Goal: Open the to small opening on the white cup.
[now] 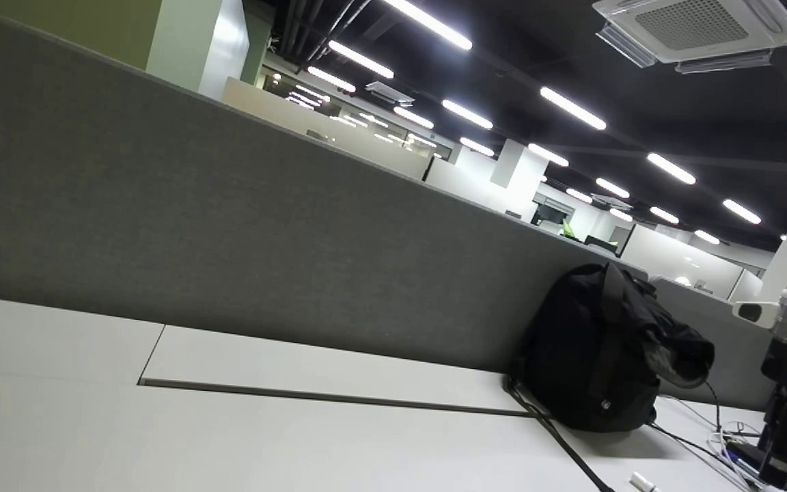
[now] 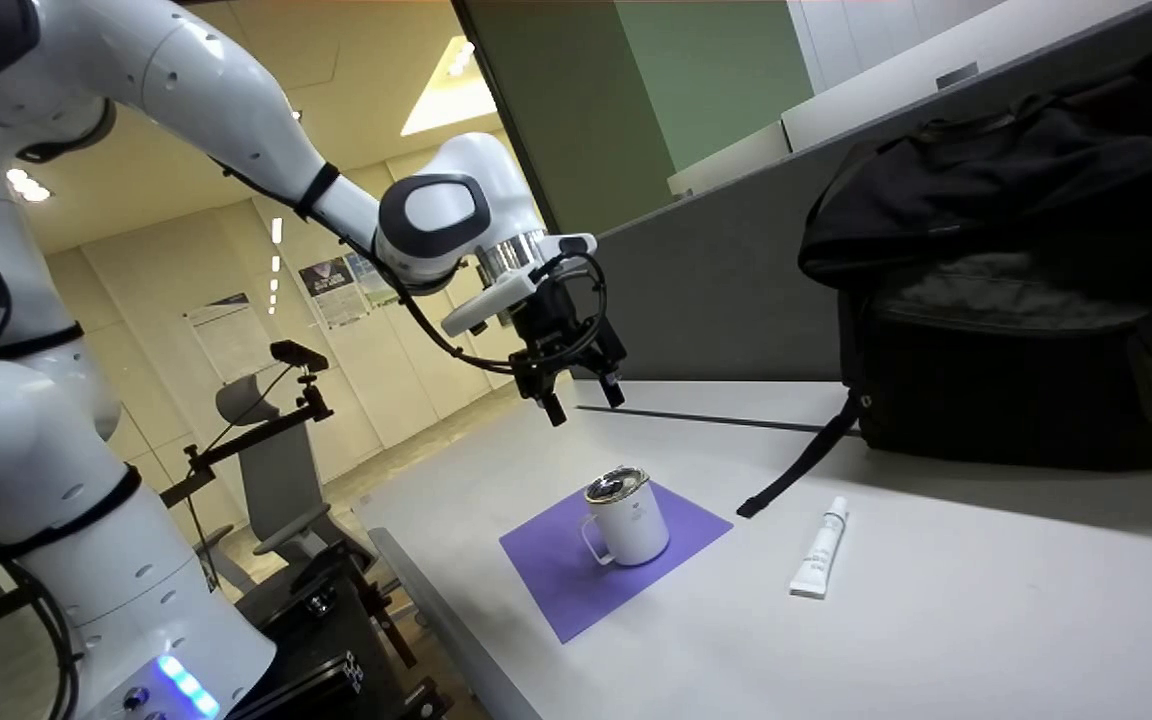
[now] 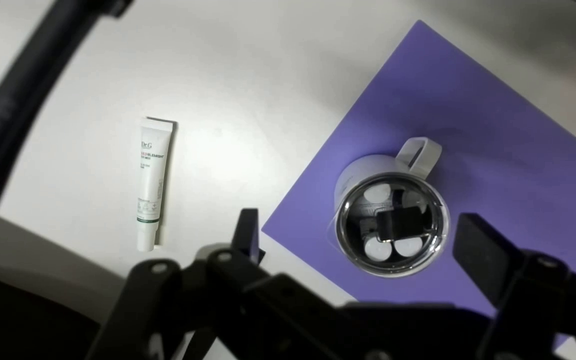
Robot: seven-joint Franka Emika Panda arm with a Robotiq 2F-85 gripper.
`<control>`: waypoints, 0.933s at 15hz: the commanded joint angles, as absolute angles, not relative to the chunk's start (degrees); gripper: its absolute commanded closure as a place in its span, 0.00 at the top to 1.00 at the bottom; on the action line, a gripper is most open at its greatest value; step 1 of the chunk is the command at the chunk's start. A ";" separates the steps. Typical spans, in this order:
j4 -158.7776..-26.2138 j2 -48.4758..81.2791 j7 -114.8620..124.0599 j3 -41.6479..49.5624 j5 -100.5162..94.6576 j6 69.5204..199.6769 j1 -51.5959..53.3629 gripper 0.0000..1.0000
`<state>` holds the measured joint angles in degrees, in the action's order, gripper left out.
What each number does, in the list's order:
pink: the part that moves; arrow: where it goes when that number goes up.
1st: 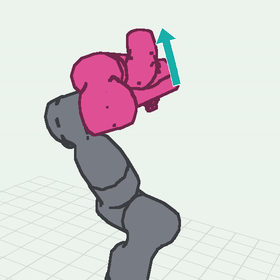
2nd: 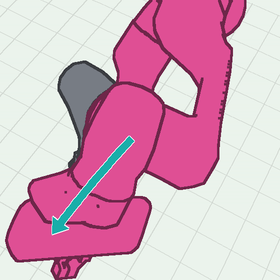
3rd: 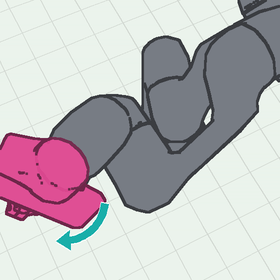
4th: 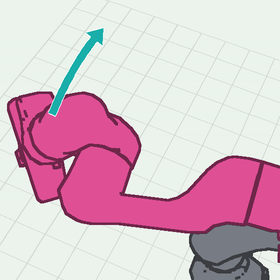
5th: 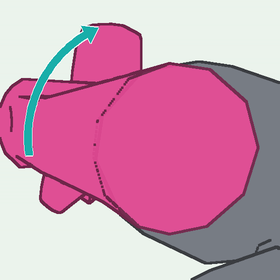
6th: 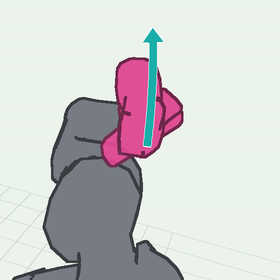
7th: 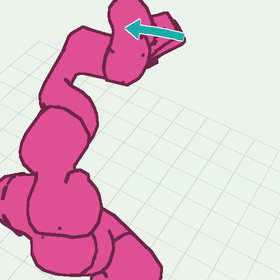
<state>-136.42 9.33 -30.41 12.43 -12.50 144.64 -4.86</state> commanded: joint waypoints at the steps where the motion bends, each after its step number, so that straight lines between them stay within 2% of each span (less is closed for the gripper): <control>1: -136.65 9.45 -29.45 10.01 -12.85 147.14 -7.29 0.73; 6: -137.27 10.31 -29.58 8.56 -12.38 154.67 -8.80 0.37; 11: -137.75 10.77 -30.56 7.52 -11.62 157.32 -9.78 0.05; 12: -137.86 10.81 -31.08 7.10 -11.01 157.48 -10.04 0.01; 14: -137.90 10.68 -31.83 6.44 -10.09 155.86 -10.39 0.00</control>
<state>-137.56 11.04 -30.79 7.88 -11.47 156.71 -9.09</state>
